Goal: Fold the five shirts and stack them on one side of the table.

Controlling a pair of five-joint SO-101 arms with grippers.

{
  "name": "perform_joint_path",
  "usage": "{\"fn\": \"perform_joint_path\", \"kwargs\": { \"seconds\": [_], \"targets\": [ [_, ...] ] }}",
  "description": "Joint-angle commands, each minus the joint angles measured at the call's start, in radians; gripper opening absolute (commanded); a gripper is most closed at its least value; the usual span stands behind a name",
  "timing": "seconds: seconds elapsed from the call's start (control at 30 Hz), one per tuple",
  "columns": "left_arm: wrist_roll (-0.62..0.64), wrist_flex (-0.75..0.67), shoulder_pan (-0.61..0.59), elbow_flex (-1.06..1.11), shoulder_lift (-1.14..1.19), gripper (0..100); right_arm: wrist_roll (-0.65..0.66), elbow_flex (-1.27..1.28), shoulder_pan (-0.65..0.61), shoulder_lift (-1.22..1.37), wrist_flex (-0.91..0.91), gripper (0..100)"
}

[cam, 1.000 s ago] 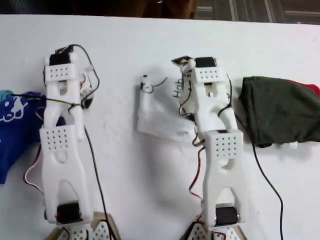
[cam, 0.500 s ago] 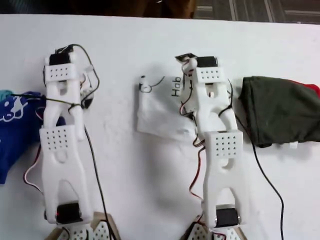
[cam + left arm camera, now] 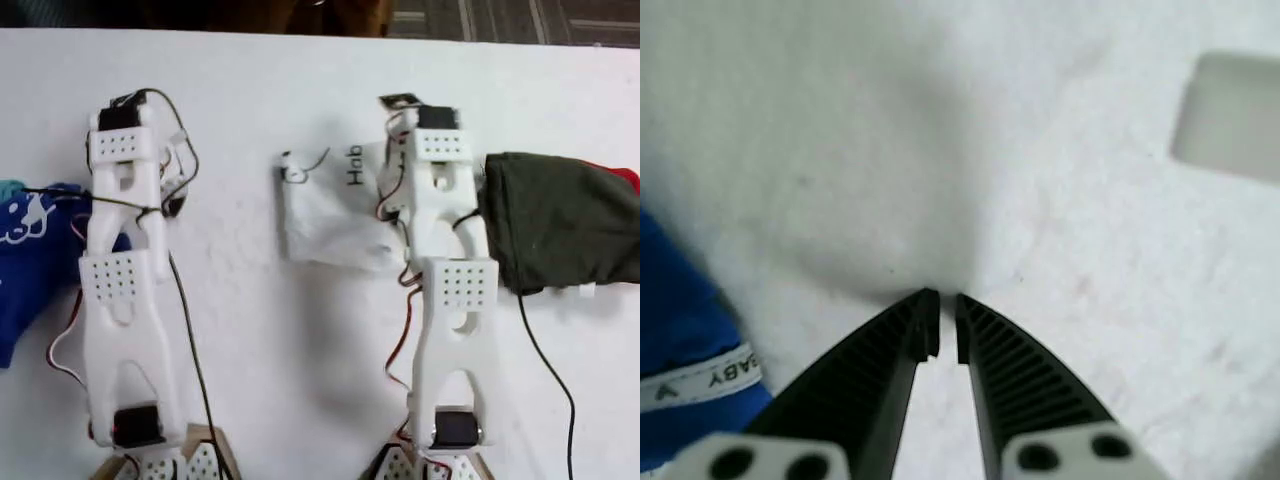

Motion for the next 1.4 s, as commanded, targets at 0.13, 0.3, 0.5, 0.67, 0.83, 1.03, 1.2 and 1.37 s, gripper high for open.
{"fn": "perform_joint_path", "kwargs": {
  "seconds": [0.13, 0.3, 0.5, 0.67, 0.83, 1.03, 1.2, 1.37],
  "targets": [
    [-0.012, -0.011, -0.011, 0.007, -0.009, 4, -0.003, -0.034, 0.077, -0.185, 0.018, 1.7],
    [-0.012, -0.011, -0.011, 0.007, -0.009, 4, 0.006, -0.034, 0.124, -0.272, 0.018, 1.7],
    [-0.012, -0.011, -0.011, 0.007, -0.009, 4, 0.083, -0.034, 0.239, -0.348, 0.018, 1.7],
    [-0.012, -0.011, -0.011, 0.007, -0.009, 4, 0.140, -0.034, 0.358, -0.394, 0.018, 1.7],
    [-0.012, -0.011, -0.011, 0.007, -0.009, 4, 0.180, -0.043, 0.492, -0.409, 0.016, 1.7],
    [-0.012, -0.011, -0.011, 0.007, -0.009, 4, 0.222, -0.043, 0.659, -0.403, 0.008, 1.7],
    [-0.012, -0.011, -0.011, 0.007, -0.009, 4, 0.235, -0.035, 0.763, -0.401, -0.031, 1.7],
    [-0.012, -0.011, -0.011, 0.007, -0.009, 4, 0.235, -0.034, 0.799, -0.363, -0.047, 1.7]
  ]
}}
